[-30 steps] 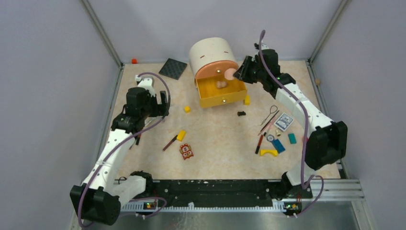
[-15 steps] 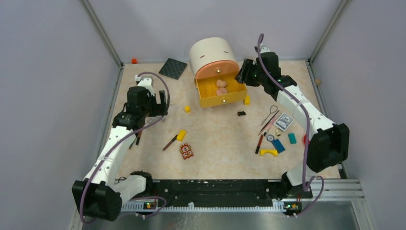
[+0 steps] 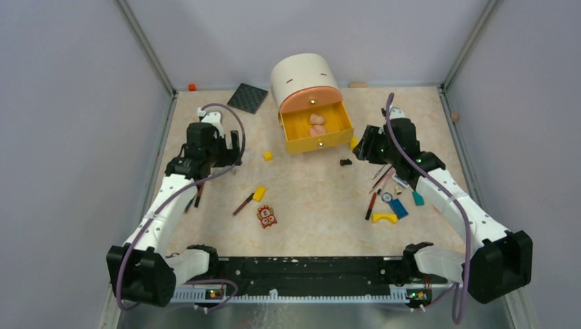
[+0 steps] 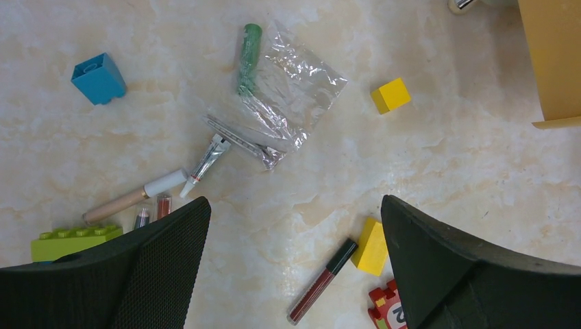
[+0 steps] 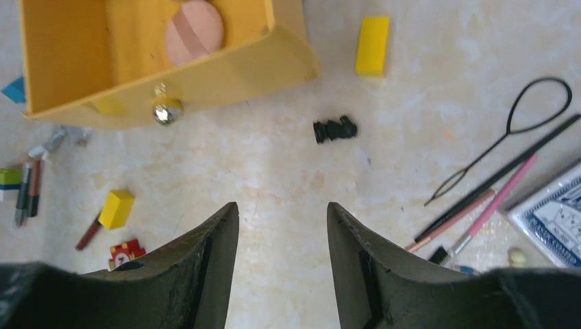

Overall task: Organize the makeup
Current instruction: Place the makeup tool in the drawer.

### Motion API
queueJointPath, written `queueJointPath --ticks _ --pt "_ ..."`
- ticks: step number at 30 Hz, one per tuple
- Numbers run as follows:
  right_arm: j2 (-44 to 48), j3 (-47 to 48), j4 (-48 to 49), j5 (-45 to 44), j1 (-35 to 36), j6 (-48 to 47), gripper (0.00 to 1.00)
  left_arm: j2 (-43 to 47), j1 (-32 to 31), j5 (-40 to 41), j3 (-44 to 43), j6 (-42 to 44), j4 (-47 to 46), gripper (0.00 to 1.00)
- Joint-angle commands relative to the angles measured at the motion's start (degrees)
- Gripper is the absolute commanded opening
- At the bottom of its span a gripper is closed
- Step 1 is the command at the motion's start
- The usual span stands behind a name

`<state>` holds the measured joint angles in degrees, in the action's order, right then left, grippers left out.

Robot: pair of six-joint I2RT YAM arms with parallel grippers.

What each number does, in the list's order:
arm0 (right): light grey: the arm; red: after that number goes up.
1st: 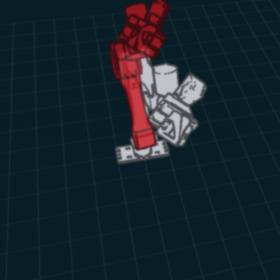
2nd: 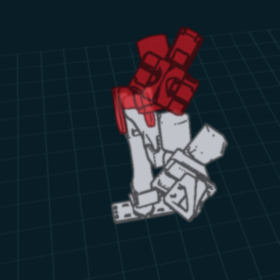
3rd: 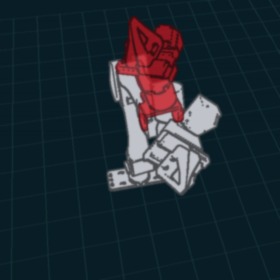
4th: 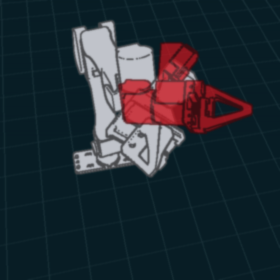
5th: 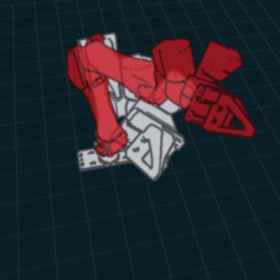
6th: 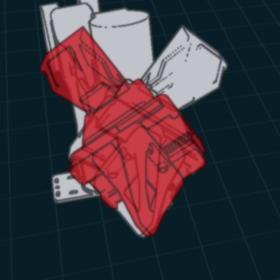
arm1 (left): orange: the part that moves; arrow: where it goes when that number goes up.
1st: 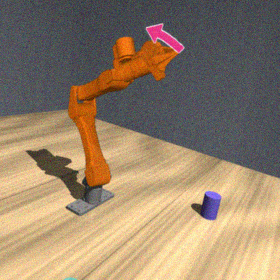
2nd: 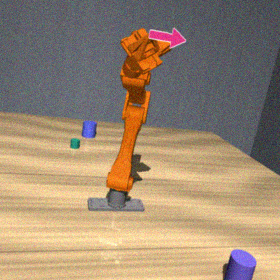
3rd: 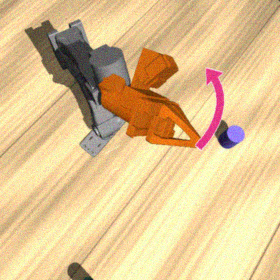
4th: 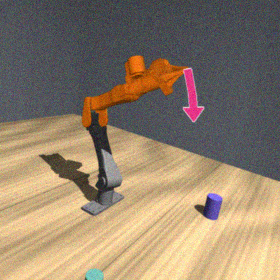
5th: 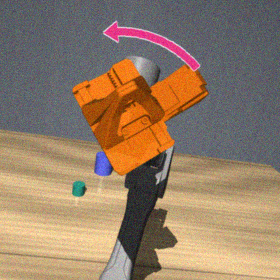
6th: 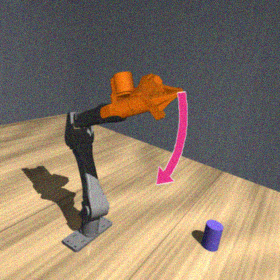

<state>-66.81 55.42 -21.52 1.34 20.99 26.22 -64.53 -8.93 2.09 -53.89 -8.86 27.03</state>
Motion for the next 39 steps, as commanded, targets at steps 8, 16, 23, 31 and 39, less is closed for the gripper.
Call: queueJointPath --ticks 8,16,23,31,39 --pt "3.3 -7.7 2.4 -4.0 0.1 3.0 0.5 -2.6 0.6 0.6 -1.8 -0.2 -1.7 0.99" --pt "1.2 -7.8 4.2 -1.9 0.1 3.0 0.49 -3.7 1.0 0.8 -2.6 -0.4 -0.9 0.95" --pt "1.2 -9.5 4.5 -2.2 0.1 3.7 0.49 -4.4 1.2 0.7 -2.8 -0.4 -0.9 0.95" --pt "-0.5 -9.6 5.7 -2.3 0.2 4.2 0.49 -4.6 1.5 1.1 -2.8 -0.5 -0.9 0.96" --pt "-1.9 -9.7 5.6 -2.5 0.1 4.6 0.49 -4.0 1.9 1.9 -2.9 -0.6 -0.7 0.98"
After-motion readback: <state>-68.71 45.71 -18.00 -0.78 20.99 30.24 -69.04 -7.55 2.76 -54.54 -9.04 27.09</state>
